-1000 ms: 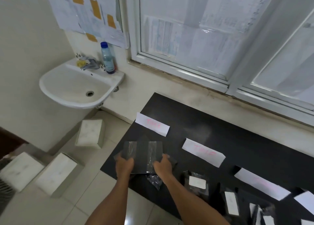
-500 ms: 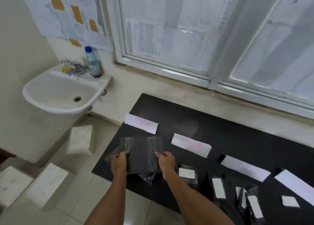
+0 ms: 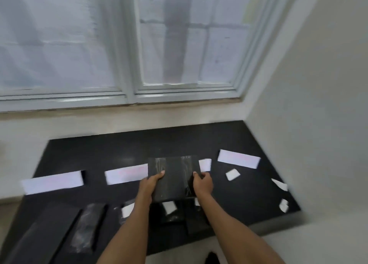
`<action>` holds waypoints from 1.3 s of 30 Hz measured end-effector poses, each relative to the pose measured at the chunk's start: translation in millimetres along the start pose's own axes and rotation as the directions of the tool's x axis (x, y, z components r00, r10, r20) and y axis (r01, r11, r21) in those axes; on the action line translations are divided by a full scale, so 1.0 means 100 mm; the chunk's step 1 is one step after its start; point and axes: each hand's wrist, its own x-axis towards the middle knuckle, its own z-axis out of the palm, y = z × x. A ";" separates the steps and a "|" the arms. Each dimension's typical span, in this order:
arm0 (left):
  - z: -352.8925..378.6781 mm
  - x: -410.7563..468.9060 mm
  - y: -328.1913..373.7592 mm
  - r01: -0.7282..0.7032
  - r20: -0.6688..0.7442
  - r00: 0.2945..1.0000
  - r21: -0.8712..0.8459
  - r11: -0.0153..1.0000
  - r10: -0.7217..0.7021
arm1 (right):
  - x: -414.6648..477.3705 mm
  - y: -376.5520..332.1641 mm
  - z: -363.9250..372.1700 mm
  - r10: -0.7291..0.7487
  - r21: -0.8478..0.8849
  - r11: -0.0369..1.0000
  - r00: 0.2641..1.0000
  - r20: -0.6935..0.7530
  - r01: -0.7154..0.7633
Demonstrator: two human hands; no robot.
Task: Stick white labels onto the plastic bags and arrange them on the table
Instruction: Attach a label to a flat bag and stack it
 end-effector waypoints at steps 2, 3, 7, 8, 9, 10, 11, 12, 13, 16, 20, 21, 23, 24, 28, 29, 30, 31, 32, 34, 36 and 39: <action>0.57 0.03 -0.08 0.001 0.075 0.997 0.049 0.999 -0.005 | 0.31 0.13 -0.48 0.043 0.011 0.999 0.996 -0.079 -0.042; 0.83 0.06 -0.14 -0.008 0.096 0.995 0.069 0.998 0.001 | 0.45 0.19 -0.70 0.062 0.011 0.998 0.992 -0.111 -0.061; 1.83 0.18 -0.40 -0.020 0.118 0.993 0.131 0.991 0.005 | 0.99 0.51 -1.50 0.119 0.014 0.993 0.970 -0.211 -0.119; 1.94 0.17 -0.43 0.007 0.114 0.993 0.135 0.991 -0.022 | 1.04 0.56 -1.61 0.128 0.019 0.992 0.966 -0.223 -0.127; 2.15 0.18 -0.47 0.032 0.128 0.991 0.144 0.989 -0.050 | 1.16 0.64 -1.78 0.147 0.026 0.989 0.956 -0.253 -0.145; 2.35 0.23 -0.52 0.060 0.131 0.988 0.158 0.986 -0.081 | 1.29 0.73 -1.95 0.171 0.031 0.985 0.945 -0.279 -0.169; 2.50 0.26 -0.56 0.067 0.131 0.987 0.172 0.983 -0.090 | 1.40 0.82 -2.10 0.192 0.029 0.981 0.933 -0.303 -0.193; 2.63 0.28 -0.57 0.073 0.131 0.986 0.184 0.980 -0.098 | 1.47 0.90 -2.24 0.213 0.024 0.976 0.922 -0.323 -0.218; 2.77 0.32 -0.61 0.072 0.132 0.986 0.196 0.978 -0.099 | 1.55 1.01 -2.39 0.233 0.007 0.969 0.910 -0.343 -0.245; 3.09 0.42 -0.66 0.070 0.137 0.985 0.240 0.968 -0.105 | 1.70 1.30 -2.77 0.278 -0.053 0.944 0.869 -0.409 -0.327; 3.36 0.57 -0.75 0.094 0.111 0.986 0.271 0.958 -0.128 | 1.83 1.59 -3.01 0.338 -0.055 0.908 0.805 -0.488 -0.415; 3.40 0.60 -0.77 0.105 0.109 0.984 0.273 0.956 -0.139 | 1.86 1.64 -3.03 0.332 -0.069 0.908 0.809 -0.484 -0.414; 3.47 0.68 -0.82 0.122 0.101 0.983 0.271 0.955 -0.154 | 1.94 1.72 -3.03 0.316 -0.105 0.907 0.824 -0.470 -0.407; 3.48 0.69 -0.82 0.126 0.100 0.982 0.270 0.955 -0.158 | 1.95 1.73 -3.00 0.311 -0.113 0.908 0.829 -0.465 -0.403; 3.53 0.73 -0.82 0.117 0.083 0.986 0.253 0.960 -0.142 | 2.07 1.75 -2.93 0.323 -0.112 0.903 0.829 -0.457 -0.414; 3.52 0.73 -0.82 0.115 0.076 0.988 0.247 0.962 -0.138 | 2.09 1.74 -2.91 0.330 -0.115 0.898 0.822 -0.464 -0.425; 3.51 0.74 -0.82 0.114 0.070 0.988 0.242 0.964 -0.134 | 2.11 1.73 -2.90 0.335 -0.119 0.891 0.813 -0.477 -0.437; 3.50 0.73 -0.81 0.110 0.066 0.989 0.236 0.966 -0.129 | 2.11 1.71 -2.89 0.337 -0.119 0.886 0.800 -0.497 -0.447; 3.49 0.72 -0.80 0.103 0.066 0.990 0.230 0.968 -0.121 | 2.12 1.69 -2.87 0.327 -0.114 0.889 0.790 -0.518 -0.443; 3.45 0.70 -0.80 0.085 0.070 0.992 0.223 0.971 -0.103 | 2.12 1.63 -2.84 0.268 -0.093 0.919 0.781 -0.564 -0.382; 3.39 0.68 -0.79 0.061 0.069 0.995 0.221 0.973 -0.078 | 2.10 1.51 -2.79 0.175 -0.076 0.961 0.794 -0.582 -0.267; 3.30 0.62 -0.80 0.022 0.077 0.996 0.217 0.976 -0.040 | 2.03 1.22 -2.66 0.035 -0.088 0.991 0.830 -0.557 -0.101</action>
